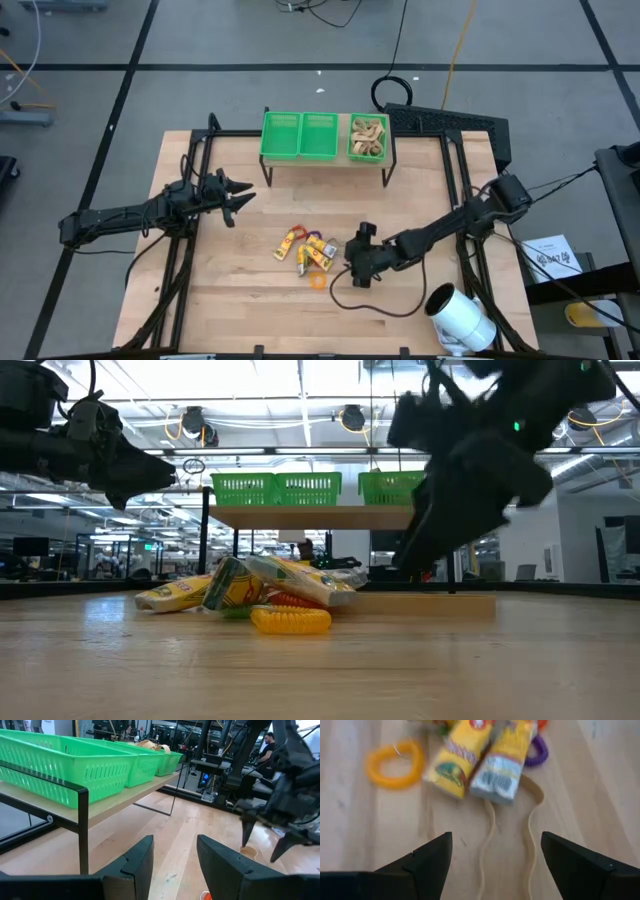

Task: Pick & Place Office Desk Supplies
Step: Put the brown rubber band into the right green bin on the shelf

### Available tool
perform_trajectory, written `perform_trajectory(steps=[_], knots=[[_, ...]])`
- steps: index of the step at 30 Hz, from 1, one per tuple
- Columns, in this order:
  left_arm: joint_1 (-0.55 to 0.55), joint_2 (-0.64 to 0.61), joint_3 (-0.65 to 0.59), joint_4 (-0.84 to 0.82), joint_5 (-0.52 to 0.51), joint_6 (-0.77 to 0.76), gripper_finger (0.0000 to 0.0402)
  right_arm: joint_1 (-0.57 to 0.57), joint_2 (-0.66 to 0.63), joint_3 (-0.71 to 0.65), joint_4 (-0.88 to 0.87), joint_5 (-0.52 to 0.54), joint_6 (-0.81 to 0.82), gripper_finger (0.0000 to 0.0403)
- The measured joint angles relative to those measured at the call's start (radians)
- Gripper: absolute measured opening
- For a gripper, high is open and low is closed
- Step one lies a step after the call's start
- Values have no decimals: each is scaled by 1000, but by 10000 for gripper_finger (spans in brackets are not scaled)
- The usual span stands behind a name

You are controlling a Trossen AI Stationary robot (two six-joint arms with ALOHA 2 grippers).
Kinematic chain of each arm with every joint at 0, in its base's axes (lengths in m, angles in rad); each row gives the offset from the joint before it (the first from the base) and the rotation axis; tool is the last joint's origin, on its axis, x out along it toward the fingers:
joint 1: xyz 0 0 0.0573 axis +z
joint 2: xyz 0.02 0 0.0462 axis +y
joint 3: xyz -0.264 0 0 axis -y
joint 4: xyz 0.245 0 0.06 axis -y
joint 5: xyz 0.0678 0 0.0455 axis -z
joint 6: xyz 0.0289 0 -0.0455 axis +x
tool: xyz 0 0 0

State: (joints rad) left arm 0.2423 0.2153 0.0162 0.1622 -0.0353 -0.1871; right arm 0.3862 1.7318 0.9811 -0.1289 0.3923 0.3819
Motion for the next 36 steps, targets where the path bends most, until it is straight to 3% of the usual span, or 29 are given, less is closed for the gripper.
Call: perform_trajectory(steps=[14, 19, 32, 36], knots=[[0, 0, 0, -2, 0, 0, 159, -56, 40, -131, 124, -52, 142, 270], [0, 0, 0, -3, 0, 0, 159, -65, 42, -145, 148, -51, 156, 213], [0, 0, 0, -2, 0, 0, 159, -102, 46, -182, 306, -60, 31, 13], [0, 0, 0, -2, 0, 0, 159, -104, 20, -185, 323, -61, -32, 12]])
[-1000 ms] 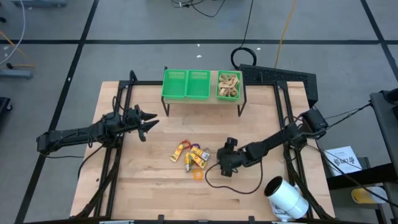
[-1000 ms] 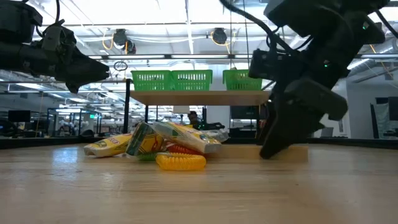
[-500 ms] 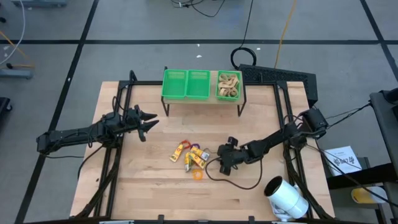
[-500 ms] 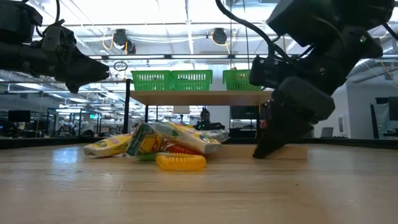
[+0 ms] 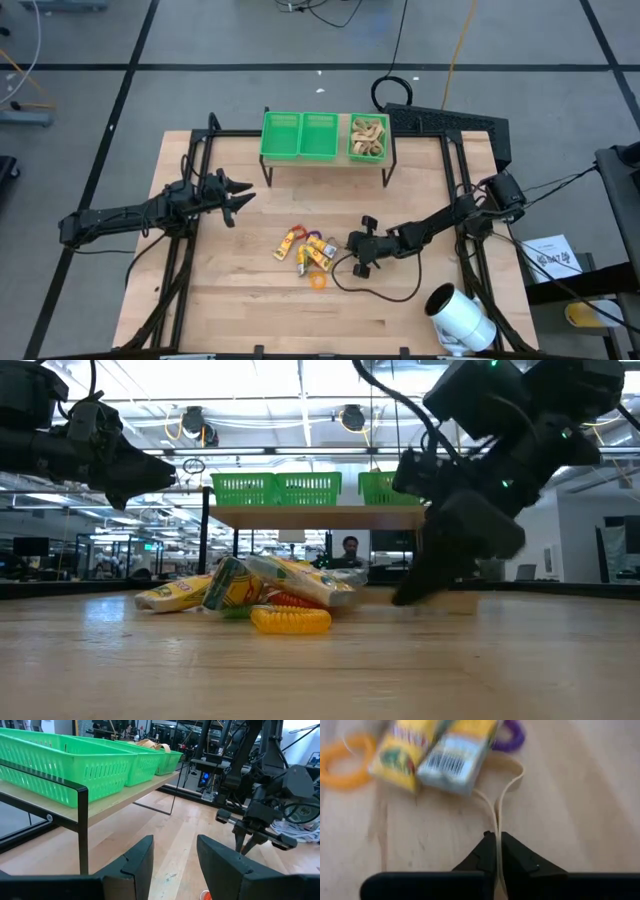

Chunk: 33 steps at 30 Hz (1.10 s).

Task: Pick & Place Office Desk Supplies
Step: Put the brown rubber band into the right green bin on the shelf

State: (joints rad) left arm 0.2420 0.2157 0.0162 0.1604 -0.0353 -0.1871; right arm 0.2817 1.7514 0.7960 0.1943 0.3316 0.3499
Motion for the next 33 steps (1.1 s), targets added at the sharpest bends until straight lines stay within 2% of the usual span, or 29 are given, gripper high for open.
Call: perform_trajectory(steps=[7, 14, 21, 27, 33], knots=[[0, 0, 0, 0, 0, 0, 159, -2, -157, 0, 3, 18, -107, 6], [0, 0, 0, 0, 0, 0, 159, -2, -312, 2, 33, 129, -194, 4], [0, 0, 0, 0, 0, 0, 159, -18, -368, 2, 134, 290, -317, 4], [0, 0, 0, 0, 0, 0, 159, -112, -424, 3, 235, 419, -419, 6], [0, 0, 0, 0, 0, 0, 159, -271, -493, 3, 262, 426, -415, 5]])
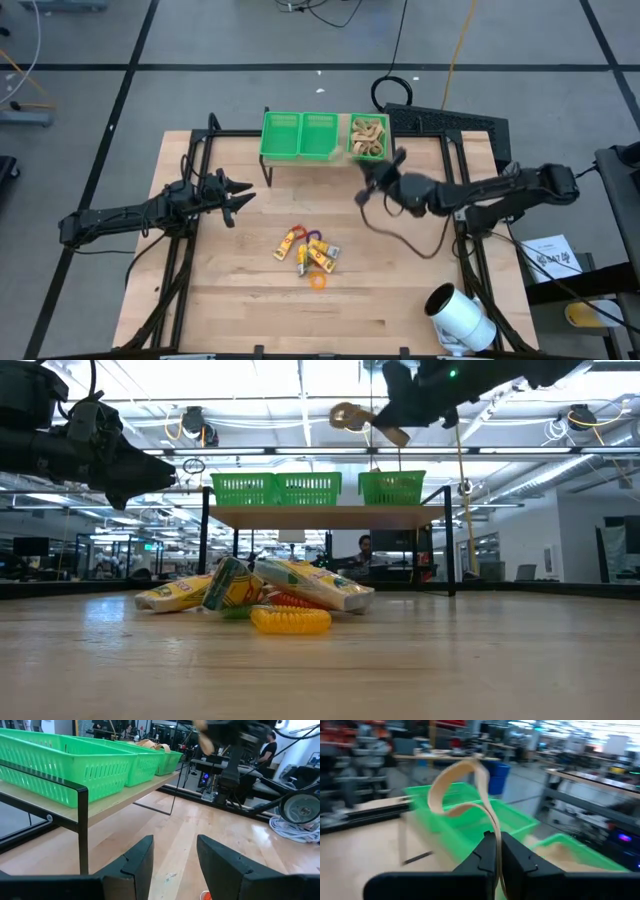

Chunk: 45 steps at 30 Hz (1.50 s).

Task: Pick & Place Office Desk Supplies
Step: Put the brown rubber band into the right green bin on the shelf

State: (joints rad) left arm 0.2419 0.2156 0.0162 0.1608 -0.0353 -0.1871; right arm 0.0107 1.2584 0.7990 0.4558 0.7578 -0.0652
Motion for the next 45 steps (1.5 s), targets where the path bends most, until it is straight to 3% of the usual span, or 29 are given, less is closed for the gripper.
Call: perform_trajectory(steps=[6, 10, 15, 23, 32, 37, 45], knots=[[0, 0, 0, 0, 0, 0, 159, -159, -8, 0, 5, -65, 14, 7], [0, 0, 0, 0, 0, 0, 159, -252, -1, -10, 10, -160, 97, 4], [0, 0, 0, 0, 0, 0, 159, -342, -1, -91, 53, -161, 251, 6], [0, 0, 0, 0, 0, 0, 159, -360, -5, -209, 228, -188, 281, 10], [0, 0, 0, 0, 0, 0, 159, -357, -5, -221, 304, -217, 211, 15], [0, 0, 0, 0, 0, 0, 159, -356, -5, -221, 304, -240, 194, 48], [0, 0, 0, 0, 0, 0, 159, -322, -6, -221, 355, -244, 132, 144]])
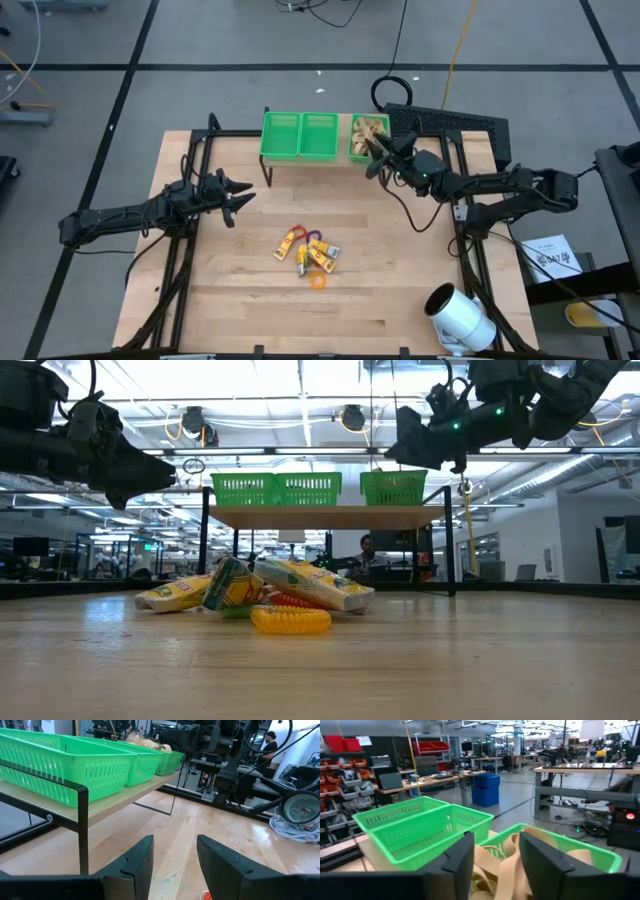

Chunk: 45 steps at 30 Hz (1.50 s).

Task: Pick & Place Office Desk Supplies
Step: Put the brown rubber band into the right green bin on the shelf, then put the yellow crayon box into the middle green bin on the shelf

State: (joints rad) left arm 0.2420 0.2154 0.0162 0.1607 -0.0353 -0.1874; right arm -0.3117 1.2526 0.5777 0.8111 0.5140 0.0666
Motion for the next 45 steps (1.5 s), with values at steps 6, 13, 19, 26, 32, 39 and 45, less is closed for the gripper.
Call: perform_trajectory(steps=[6, 13, 19, 26, 32, 39, 45], knots=[[0, 0, 0, 0, 0, 0, 159, 27, -37, 0, 4, 2, 22, 199], [0, 0, 0, 0, 0, 0, 159, 140, -171, 0, 17, -239, -19, 228], [0, 0, 0, 0, 0, 0, 159, 291, -334, 0, -174, -385, 17, 222], [0, 0, 0, 0, 0, 0, 159, 458, -418, 0, -428, -438, 2, 209], [0, 0, 0, 0, 0, -3, 159, 573, -378, -1, -463, -438, -17, 205], [0, 0, 0, 66, 0, -139, 159, 707, -407, -1, -578, -437, 12, 203], [0, 0, 0, 106, -37, -265, 159, 811, -480, -75, -509, -329, -37, 202]])
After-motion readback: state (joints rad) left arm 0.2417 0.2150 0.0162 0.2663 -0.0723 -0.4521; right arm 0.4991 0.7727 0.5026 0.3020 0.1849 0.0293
